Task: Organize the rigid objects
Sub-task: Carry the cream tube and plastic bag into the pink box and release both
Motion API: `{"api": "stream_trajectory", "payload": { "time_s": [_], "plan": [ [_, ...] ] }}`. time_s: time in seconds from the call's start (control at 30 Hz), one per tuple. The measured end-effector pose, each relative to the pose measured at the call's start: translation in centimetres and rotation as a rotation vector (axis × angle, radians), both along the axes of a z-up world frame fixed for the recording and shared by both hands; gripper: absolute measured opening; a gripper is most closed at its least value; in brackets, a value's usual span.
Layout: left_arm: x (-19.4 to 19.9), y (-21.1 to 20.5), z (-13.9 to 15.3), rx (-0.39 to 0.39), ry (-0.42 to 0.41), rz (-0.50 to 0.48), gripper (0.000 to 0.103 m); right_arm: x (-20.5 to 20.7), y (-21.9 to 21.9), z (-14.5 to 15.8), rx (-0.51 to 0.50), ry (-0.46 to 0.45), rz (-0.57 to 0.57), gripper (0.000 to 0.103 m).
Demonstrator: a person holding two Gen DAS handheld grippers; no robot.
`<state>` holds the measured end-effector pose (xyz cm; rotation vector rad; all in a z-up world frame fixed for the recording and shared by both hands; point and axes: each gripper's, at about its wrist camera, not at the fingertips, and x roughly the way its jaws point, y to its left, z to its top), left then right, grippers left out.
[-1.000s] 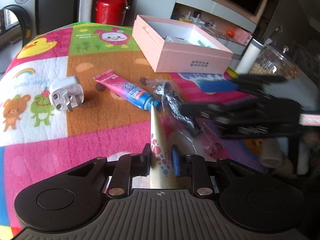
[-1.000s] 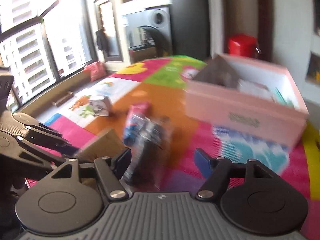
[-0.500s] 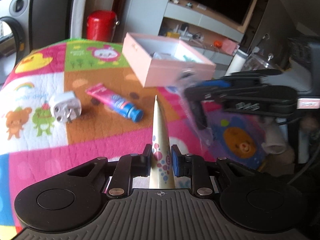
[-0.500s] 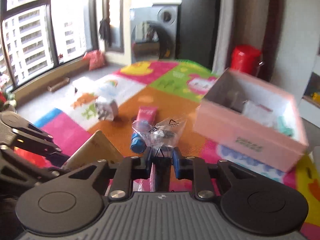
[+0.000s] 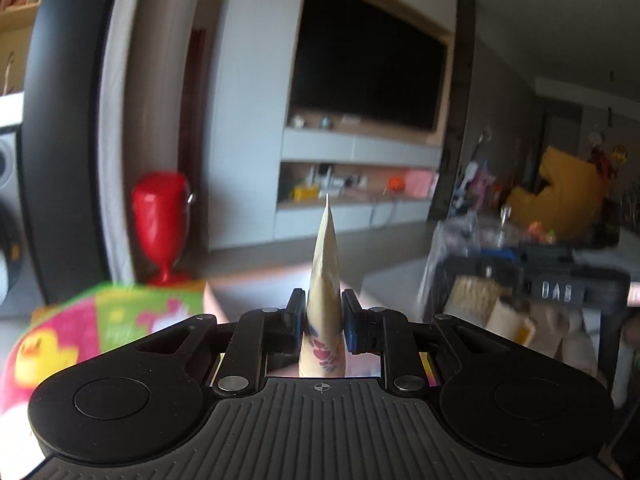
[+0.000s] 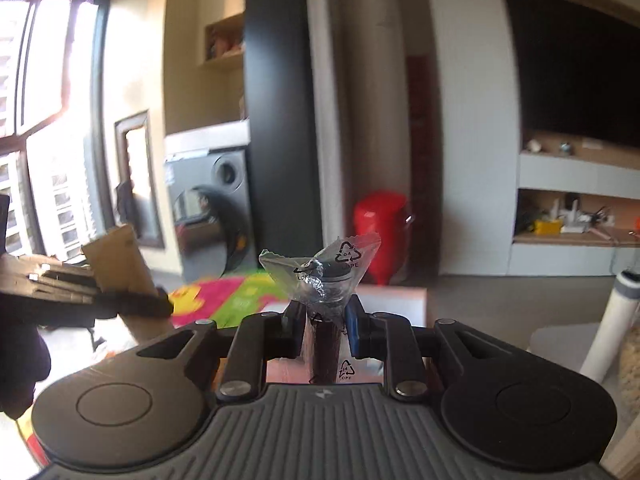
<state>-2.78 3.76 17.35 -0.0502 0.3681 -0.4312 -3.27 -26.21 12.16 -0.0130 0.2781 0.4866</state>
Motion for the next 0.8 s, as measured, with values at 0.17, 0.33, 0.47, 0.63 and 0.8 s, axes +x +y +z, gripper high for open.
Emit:
{"api": "stream_trajectory", "payload": {
  "time_s": [0.17, 0.33, 0.47, 0.63, 0.8],
  "plan": [
    [5.7, -1.5, 0.6, -0.015, -0.017, -0.015, 0.023, 3.3, 0.4, 0.9, 0.000, -0.030, -0.034, 0.020],
    [14.0, -1.8, -2.6, -0.106, 0.203, -0.015, 0.023, 10.1, 2.1, 0.2, -0.036, 0.083, -0.030, 0.021],
    [19.2, -1.6, -7.4, -0.173, 0.360, -0.008, 0.026, 15.5, 3.5, -2.8, -0.073, 0.200, -0.076, 0.025],
    [19.5, 1.0, -9.2, -0.221, 0.379, 0.061, 0.026, 15.2, 3.5, -6.1, -0.114, 0.215, -0.106, 0.037],
    [15.4, 5.2, -8.7, -0.217, 0.330, 0.108, 0.026, 12.8, 3.7, -7.8, -0.206, 0.163, -0.117, 0.039]
  ]
}}
